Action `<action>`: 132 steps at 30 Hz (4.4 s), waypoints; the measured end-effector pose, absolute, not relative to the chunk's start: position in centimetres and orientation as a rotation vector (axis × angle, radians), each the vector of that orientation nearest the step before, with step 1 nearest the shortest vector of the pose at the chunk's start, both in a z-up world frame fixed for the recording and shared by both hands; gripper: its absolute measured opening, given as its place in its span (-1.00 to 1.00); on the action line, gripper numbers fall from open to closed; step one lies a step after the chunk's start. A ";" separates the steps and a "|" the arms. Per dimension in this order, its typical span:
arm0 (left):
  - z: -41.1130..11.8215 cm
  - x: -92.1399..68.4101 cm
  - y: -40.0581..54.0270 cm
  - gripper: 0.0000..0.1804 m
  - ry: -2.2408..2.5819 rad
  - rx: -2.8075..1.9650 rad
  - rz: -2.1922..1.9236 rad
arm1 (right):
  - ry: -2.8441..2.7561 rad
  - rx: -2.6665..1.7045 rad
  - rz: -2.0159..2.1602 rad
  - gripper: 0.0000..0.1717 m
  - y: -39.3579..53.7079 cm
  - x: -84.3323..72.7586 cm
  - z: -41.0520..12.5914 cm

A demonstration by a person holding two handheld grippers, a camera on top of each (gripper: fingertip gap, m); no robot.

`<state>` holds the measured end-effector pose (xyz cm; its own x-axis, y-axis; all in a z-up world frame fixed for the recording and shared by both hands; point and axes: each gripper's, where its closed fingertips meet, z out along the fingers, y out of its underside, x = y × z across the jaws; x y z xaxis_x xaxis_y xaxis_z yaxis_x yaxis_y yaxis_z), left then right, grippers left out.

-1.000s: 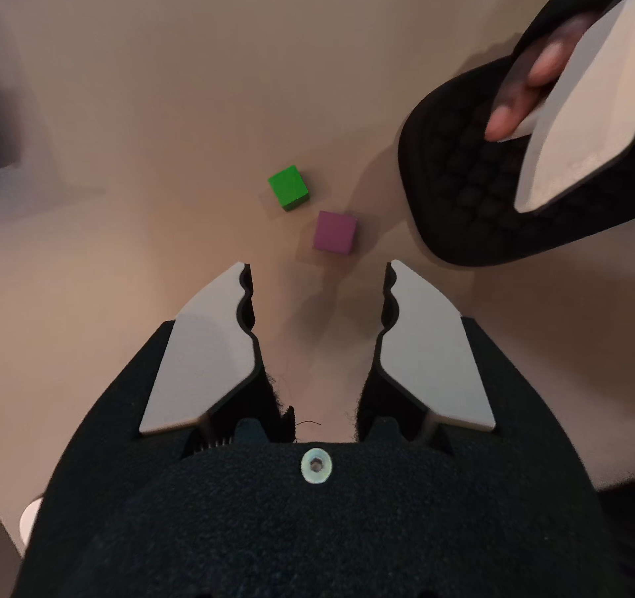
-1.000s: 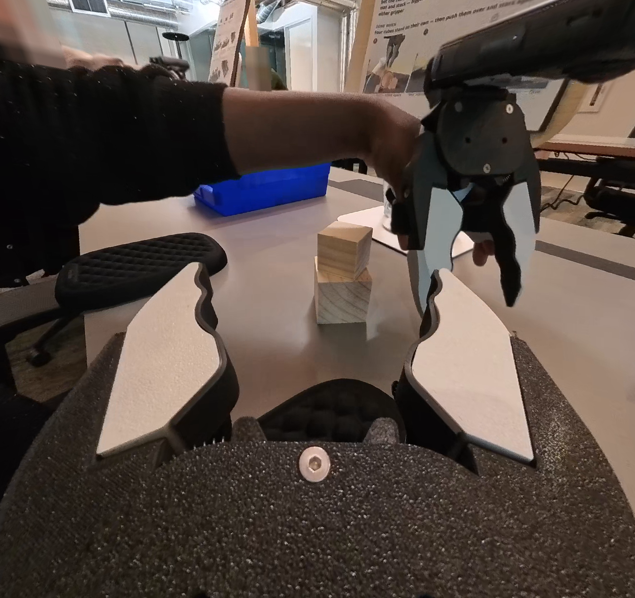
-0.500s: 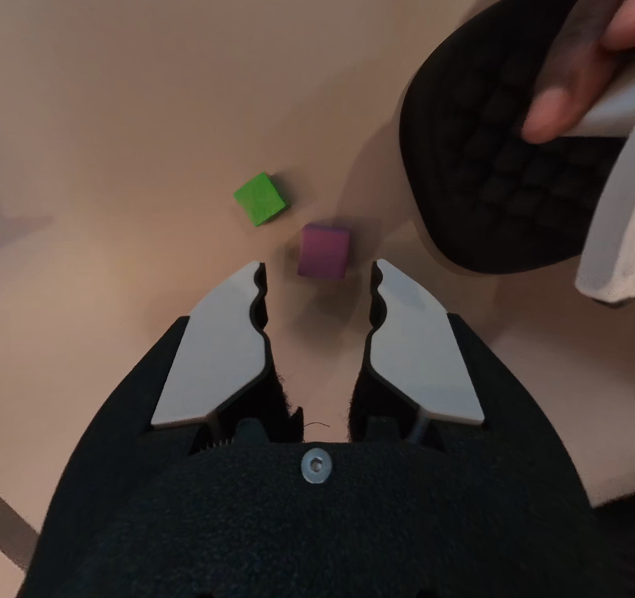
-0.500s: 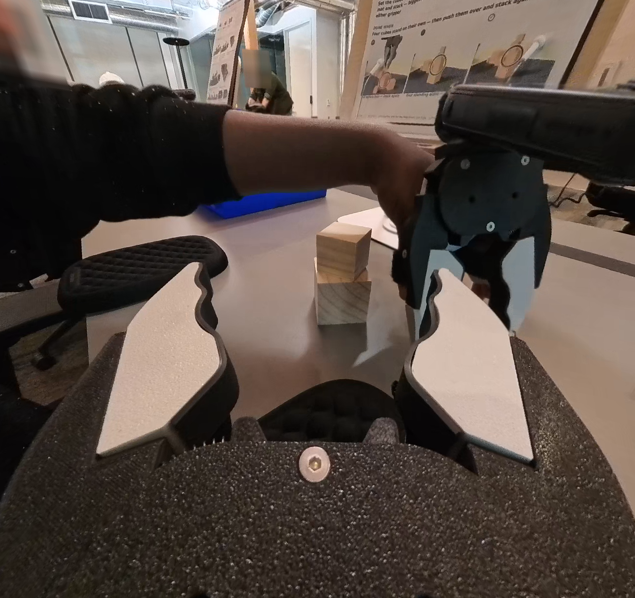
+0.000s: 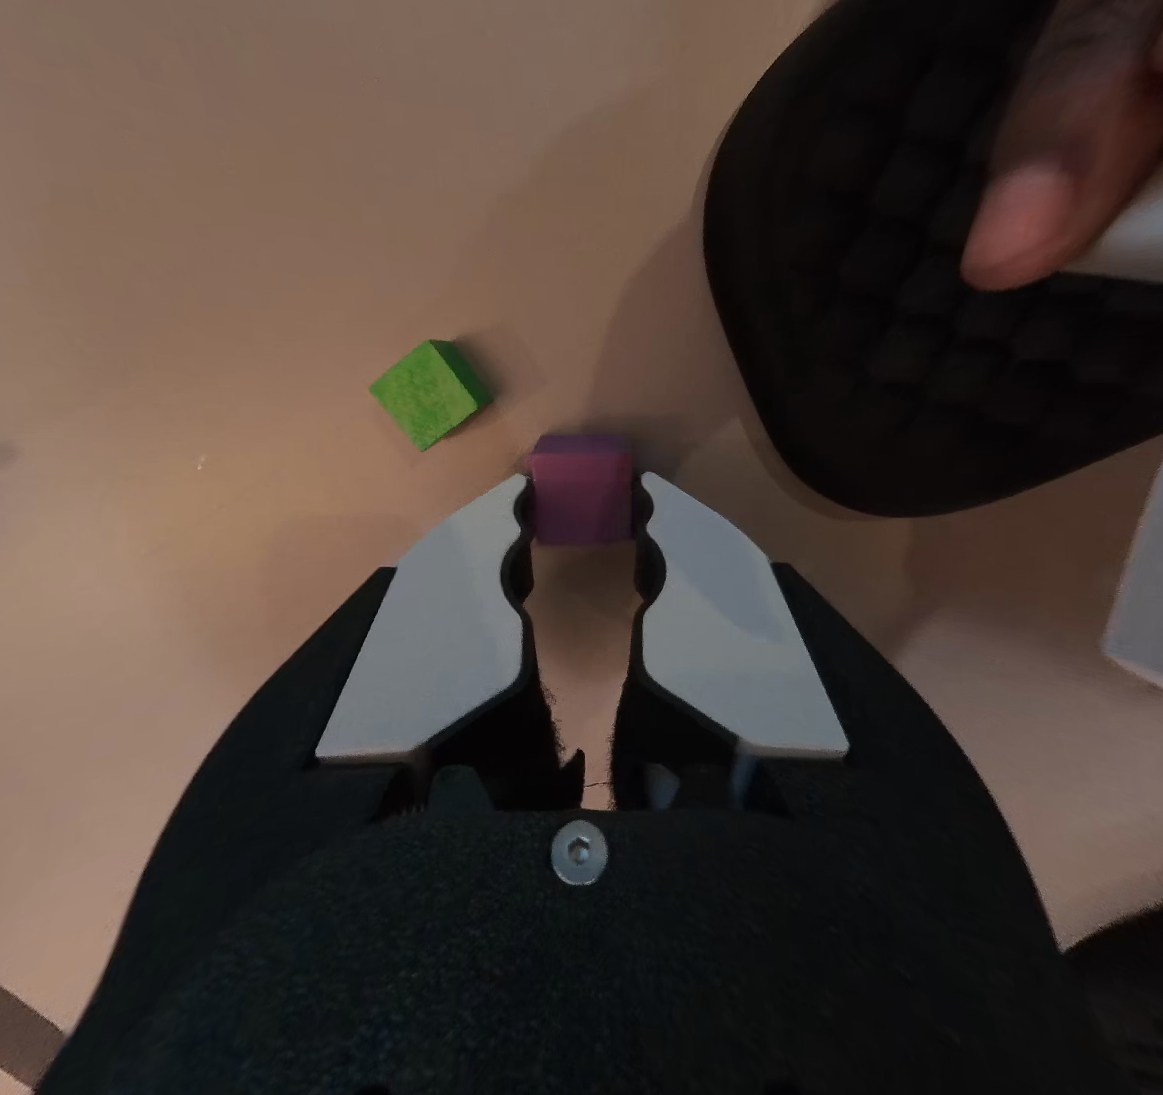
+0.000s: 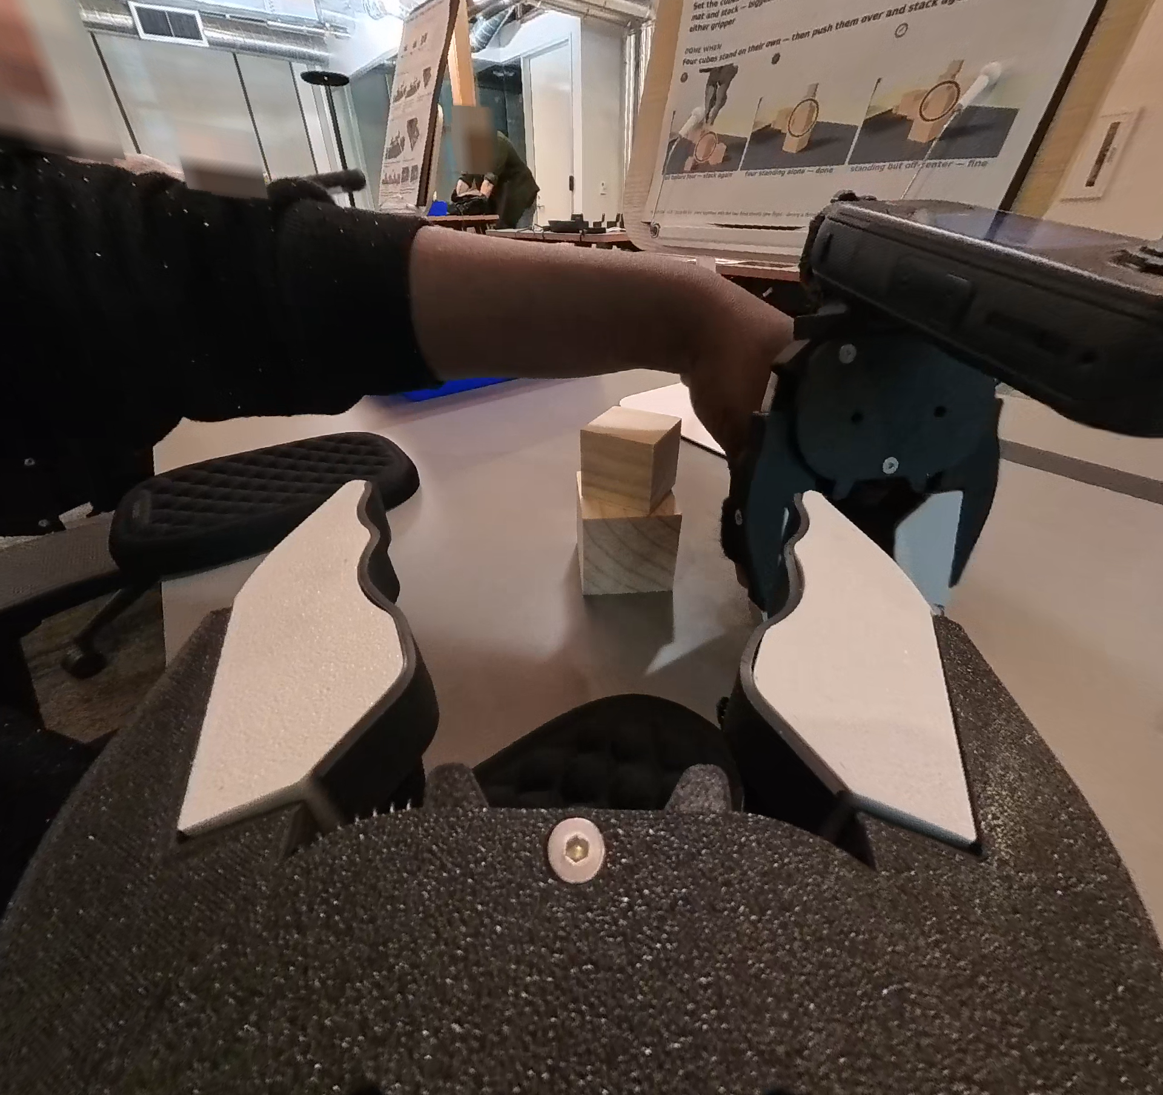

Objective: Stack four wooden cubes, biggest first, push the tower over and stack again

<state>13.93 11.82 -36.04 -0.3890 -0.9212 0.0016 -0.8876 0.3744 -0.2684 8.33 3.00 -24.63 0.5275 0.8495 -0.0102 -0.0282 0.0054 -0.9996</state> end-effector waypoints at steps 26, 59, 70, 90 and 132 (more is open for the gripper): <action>-25.1 5.3 10.4 -0.70 2.133 -1.699 -0.377 | -0.768 -1.410 0.798 0.34 3.1 8.3 -24.7; -26.5 1.0 10.1 -0.69 2.094 -1.887 -0.321 | -0.764 -1.411 0.797 0.33 3.1 8.4 -24.7; -26.8 1.5 10.0 -0.69 2.119 -1.923 -0.347 | -0.760 -1.411 0.800 0.33 3.2 8.4 -24.7; -23.4 3.4 10.2 0.51 1.759 -1.714 -0.478 | -0.753 -1.406 0.805 0.32 3.2 8.5 -24.6; -22.6 -8.8 3.6 0.44 0.599 -1.322 -0.603 | -1.991 -1.879 0.395 -0.43 13.3 17.4 -32.3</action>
<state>-8.83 3.63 -22.63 0.7076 -0.7042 -0.0580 0.0631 0.1448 -0.9874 17.36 13.33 -32.30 -0.0397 0.9963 0.0764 0.8916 0.0698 -0.4474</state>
